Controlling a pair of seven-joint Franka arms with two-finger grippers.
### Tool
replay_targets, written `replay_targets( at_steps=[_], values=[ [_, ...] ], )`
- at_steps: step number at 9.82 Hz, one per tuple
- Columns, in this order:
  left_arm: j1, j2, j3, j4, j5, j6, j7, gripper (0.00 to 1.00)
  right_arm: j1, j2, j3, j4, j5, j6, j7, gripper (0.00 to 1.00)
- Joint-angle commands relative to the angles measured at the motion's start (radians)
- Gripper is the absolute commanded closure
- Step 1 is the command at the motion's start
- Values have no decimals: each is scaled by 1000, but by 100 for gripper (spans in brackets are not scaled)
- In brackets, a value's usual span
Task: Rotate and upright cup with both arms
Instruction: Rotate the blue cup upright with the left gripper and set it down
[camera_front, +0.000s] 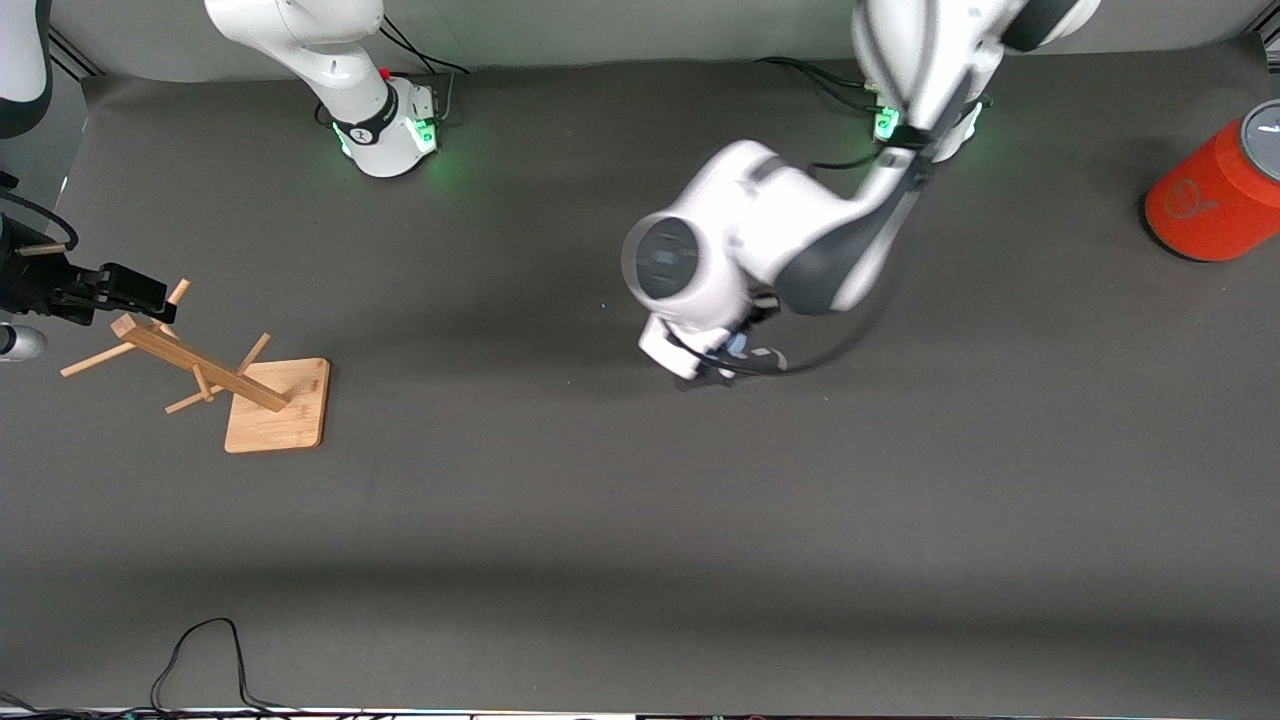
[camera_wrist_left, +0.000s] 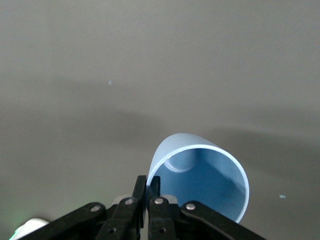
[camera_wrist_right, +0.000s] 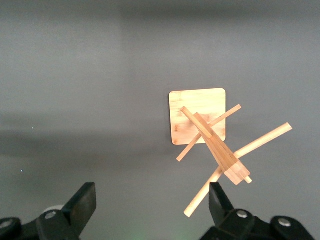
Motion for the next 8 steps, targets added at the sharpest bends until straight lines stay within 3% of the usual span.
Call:
replay_targets(
  at_steps=[1, 4, 8],
  values=[
    [20, -223, -9, -355, -65, 230, 12, 100, 7, -12, -7, -17, 0, 29, -22, 0],
    [1, -334, -8, -655, -131, 595, -119, 100, 7, -9, -5, -11, 2, 38, -22, 0],
    [-93, -247, -6, -761, -128, 838, -276, 100, 7, 5, -4, -6, 8, 38, -13, 0]
  ],
)
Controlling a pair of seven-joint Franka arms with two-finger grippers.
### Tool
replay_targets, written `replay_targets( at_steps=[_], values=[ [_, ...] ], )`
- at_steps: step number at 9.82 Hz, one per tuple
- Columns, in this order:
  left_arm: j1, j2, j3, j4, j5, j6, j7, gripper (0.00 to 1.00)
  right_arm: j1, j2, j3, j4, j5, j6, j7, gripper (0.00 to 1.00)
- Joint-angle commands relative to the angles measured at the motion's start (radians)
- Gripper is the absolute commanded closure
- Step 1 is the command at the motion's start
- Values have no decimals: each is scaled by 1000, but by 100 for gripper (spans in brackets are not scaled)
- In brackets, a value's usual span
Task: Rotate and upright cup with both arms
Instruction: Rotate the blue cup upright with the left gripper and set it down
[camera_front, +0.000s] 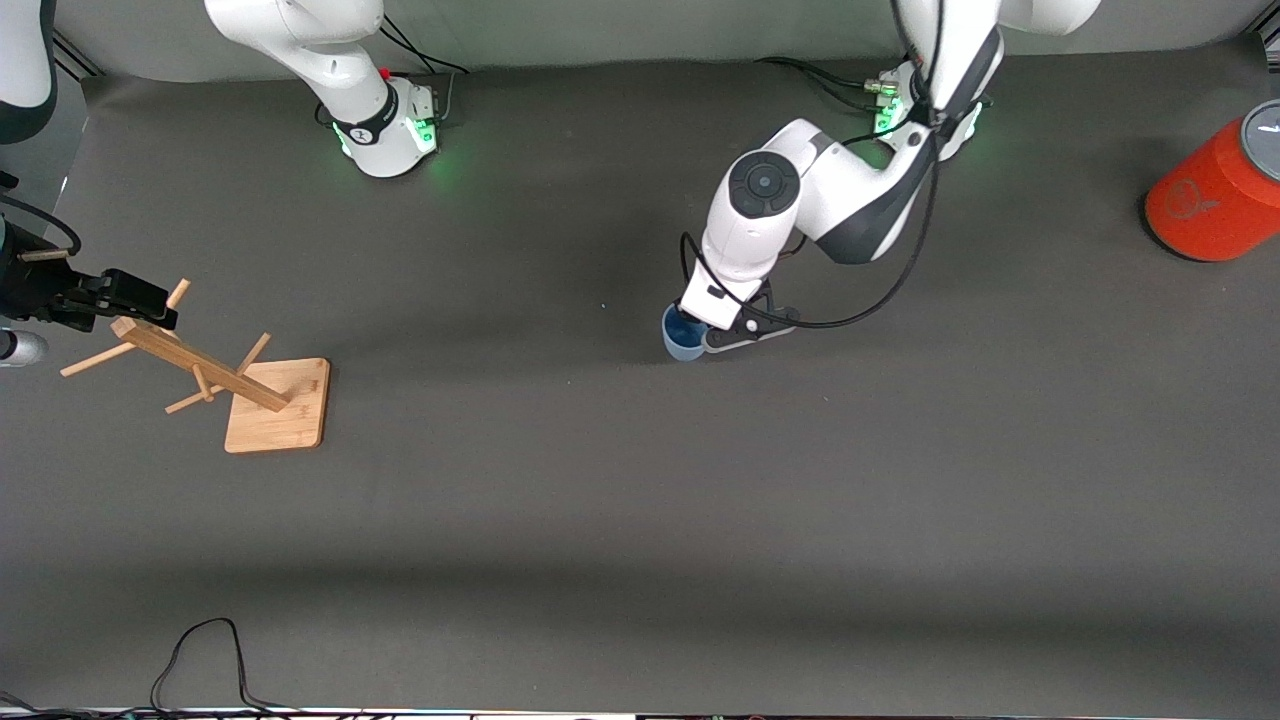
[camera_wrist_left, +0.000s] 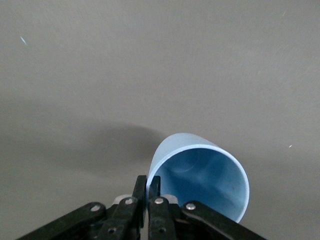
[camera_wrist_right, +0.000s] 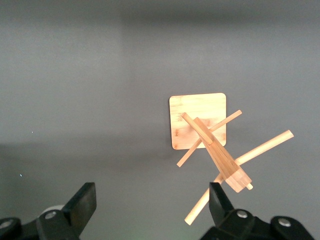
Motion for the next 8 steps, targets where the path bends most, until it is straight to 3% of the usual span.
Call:
replay_targets(
  at_steps=[1, 3, 6, 7, 8],
  values=[
    [-69, 24, 11, -38, 3, 73, -89, 100, 7, -4, -1, -5, 8, 15, -10, 0],
    [-77, 35, 11, -39, 9, 74, -90, 100, 6, -5, -1, -7, 8, 9, -10, 0],
    [-79, 56, 11, -32, 66, 71, -90, 17, 6, -7, -1, -8, 8, 9, -8, 0],
    [-80, 52, 13, -28, 68, 59, -93, 0, 6, -7, -1, -10, 8, 9, -8, 0],
    [-73, 38, 13, -22, 69, 47, -88, 0, 6, -7, -1, -10, 8, 9, -8, 0]
  ],
)
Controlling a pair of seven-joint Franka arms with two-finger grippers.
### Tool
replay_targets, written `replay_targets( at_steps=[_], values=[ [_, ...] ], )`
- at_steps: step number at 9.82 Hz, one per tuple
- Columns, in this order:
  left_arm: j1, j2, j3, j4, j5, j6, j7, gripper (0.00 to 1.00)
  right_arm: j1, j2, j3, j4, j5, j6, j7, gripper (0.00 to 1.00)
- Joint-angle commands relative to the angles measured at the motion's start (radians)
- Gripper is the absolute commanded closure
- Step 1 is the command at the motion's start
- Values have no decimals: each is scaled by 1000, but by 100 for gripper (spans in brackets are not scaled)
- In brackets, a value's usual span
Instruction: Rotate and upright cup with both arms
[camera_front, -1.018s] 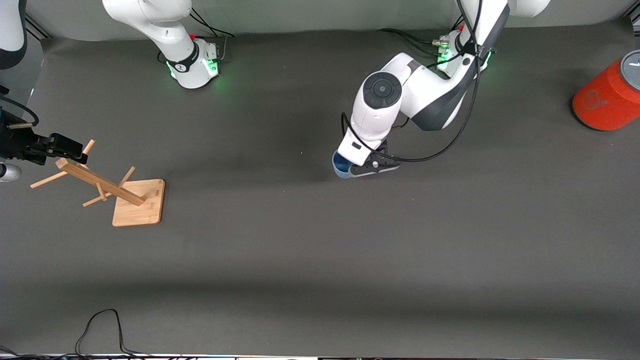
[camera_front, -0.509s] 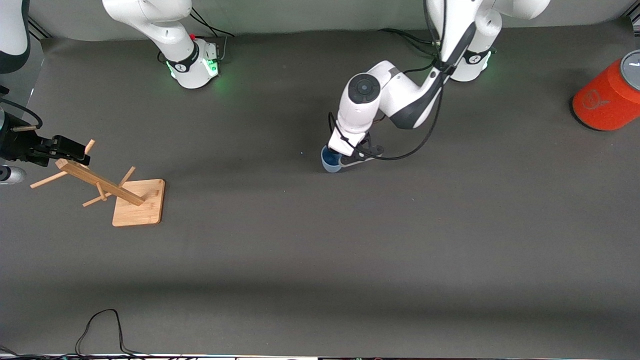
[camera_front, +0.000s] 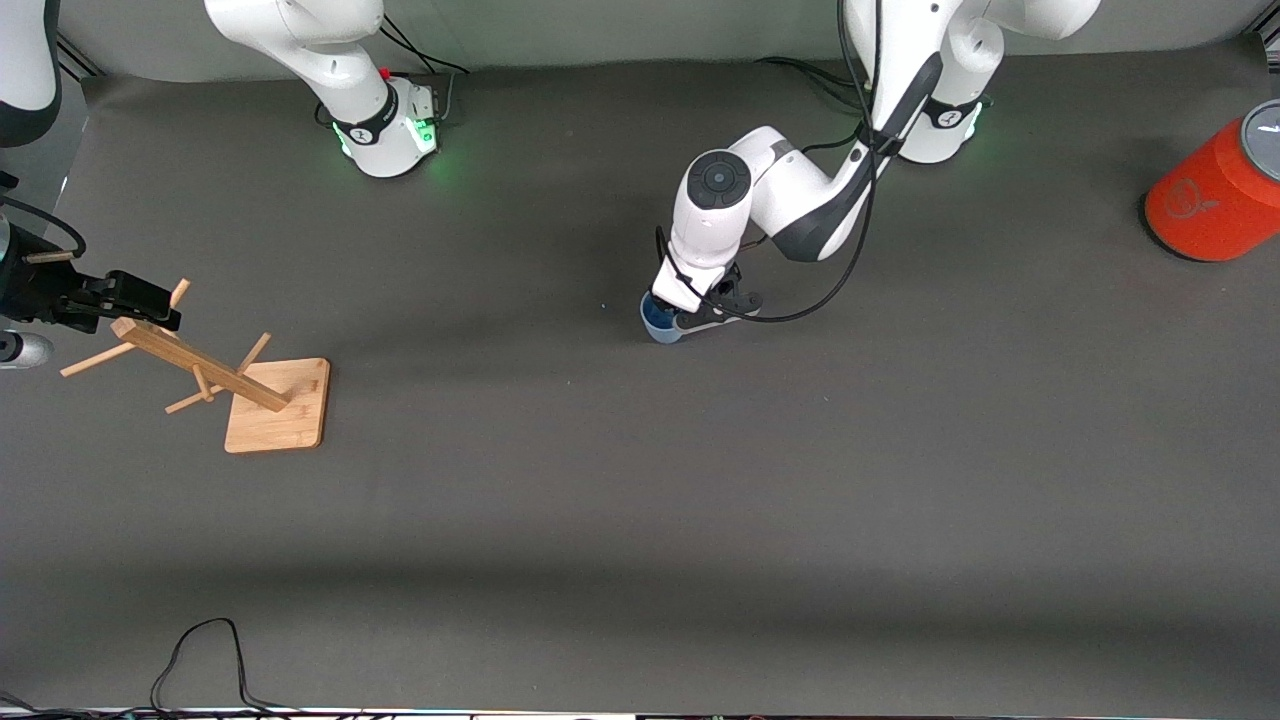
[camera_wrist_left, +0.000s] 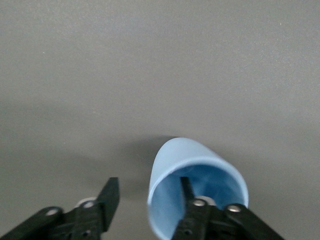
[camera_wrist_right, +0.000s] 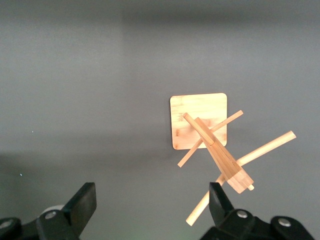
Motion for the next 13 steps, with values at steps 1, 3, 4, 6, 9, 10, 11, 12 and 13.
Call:
replay_targets(
  at_steps=[1, 3, 4, 6, 9, 10, 11, 12, 13],
  values=[
    [5, -38, 11, 31, 29, -71, -5, 0, 3, -8, -2, -10, 8, 9, -8, 0],
    [32, -69, 12, 127, 142, -238, 50, 0, 3, -9, -2, -11, 8, 8, -8, 0],
    [84, -74, 11, 187, 145, -315, 146, 0, 3, -8, -2, -11, 8, 8, -8, 0],
    [204, -80, 9, 313, 135, -493, 362, 0, 3, -8, -2, -11, 8, 8, -8, 0],
    [380, -148, 11, 424, 135, -670, 639, 0, 3, -8, -2, -11, 8, 8, -8, 0],
    [449, -191, 9, 419, 133, -678, 705, 0, 3, -8, -2, -11, 8, 8, -8, 0],
    [506, -231, 9, 419, 119, -690, 769, 0, 3, -8, -2, -11, 8, 8, -8, 0],
    [555, -277, 9, 413, 83, -732, 823, 0, 3, -8, -2, -11, 8, 8, -8, 0],
    [569, -334, 11, 369, 76, -742, 866, 0, 3, -8, -2, -11, 8, 8, -10, 0]
  ],
)
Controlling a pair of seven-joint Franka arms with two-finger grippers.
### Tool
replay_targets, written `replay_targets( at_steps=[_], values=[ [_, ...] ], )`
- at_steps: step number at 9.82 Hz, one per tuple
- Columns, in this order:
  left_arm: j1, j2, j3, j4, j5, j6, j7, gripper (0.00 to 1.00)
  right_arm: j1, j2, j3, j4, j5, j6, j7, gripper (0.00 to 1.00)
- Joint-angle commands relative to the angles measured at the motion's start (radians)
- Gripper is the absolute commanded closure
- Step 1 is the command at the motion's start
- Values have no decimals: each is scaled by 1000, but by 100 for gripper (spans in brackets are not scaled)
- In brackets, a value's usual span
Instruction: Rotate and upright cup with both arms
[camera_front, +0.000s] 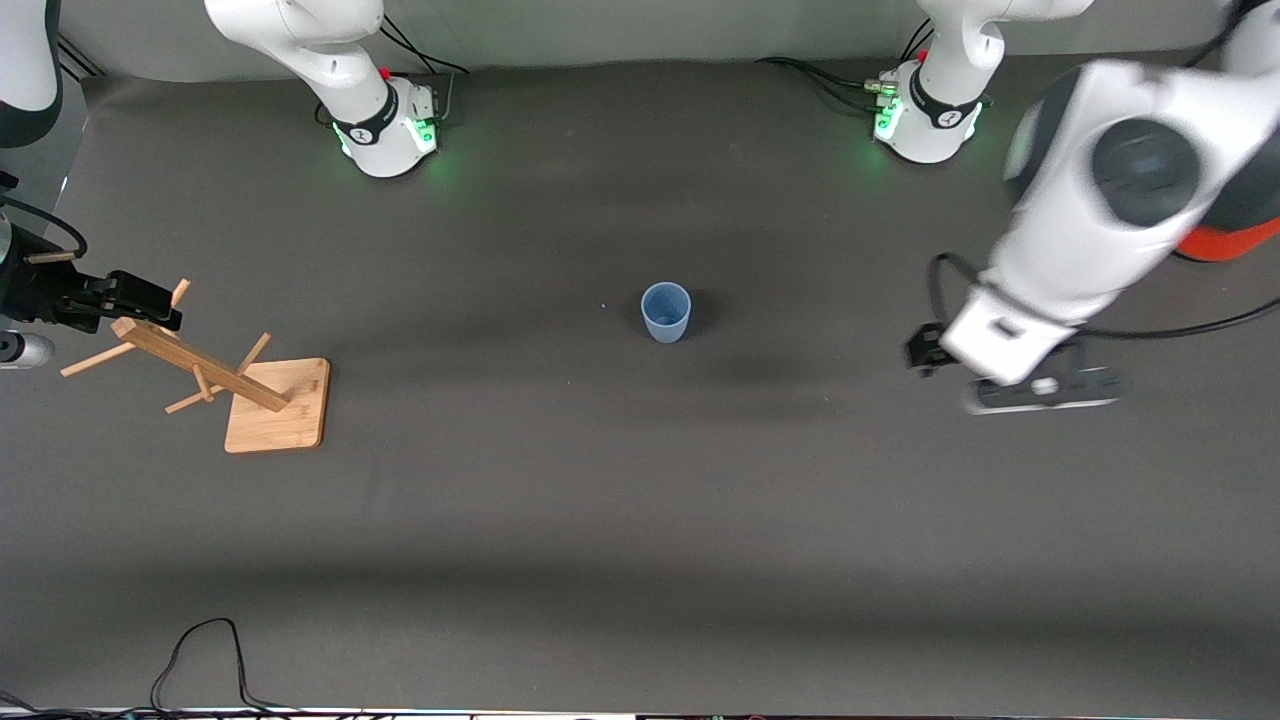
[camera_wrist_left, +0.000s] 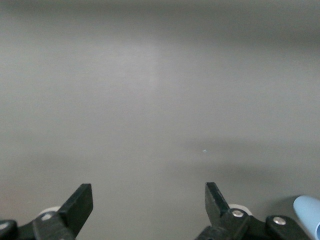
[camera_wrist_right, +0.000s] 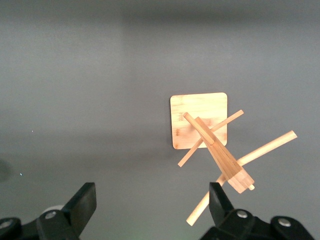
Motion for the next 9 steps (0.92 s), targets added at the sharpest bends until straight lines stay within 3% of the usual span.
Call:
replay_targets(
  at_steps=[1, 3, 5, 9],
  values=[
    [55, -137, -11, -111, -43, -20, 110, 0, 3, -9, -2, -9, 8, 8, -8, 0],
    [81, -213, 2, -181, -84, -14, 172, 0, 3, -8, -2, -12, 8, 8, -10, 0],
    [84, -213, 54, -154, -135, -34, 248, 0, 3, -8, -2, -12, 8, 8, -8, 0],
    [84, -199, 85, -108, -137, -100, 307, 0, 3, -9, -2, -12, 8, 8, -8, 0]
  ],
)
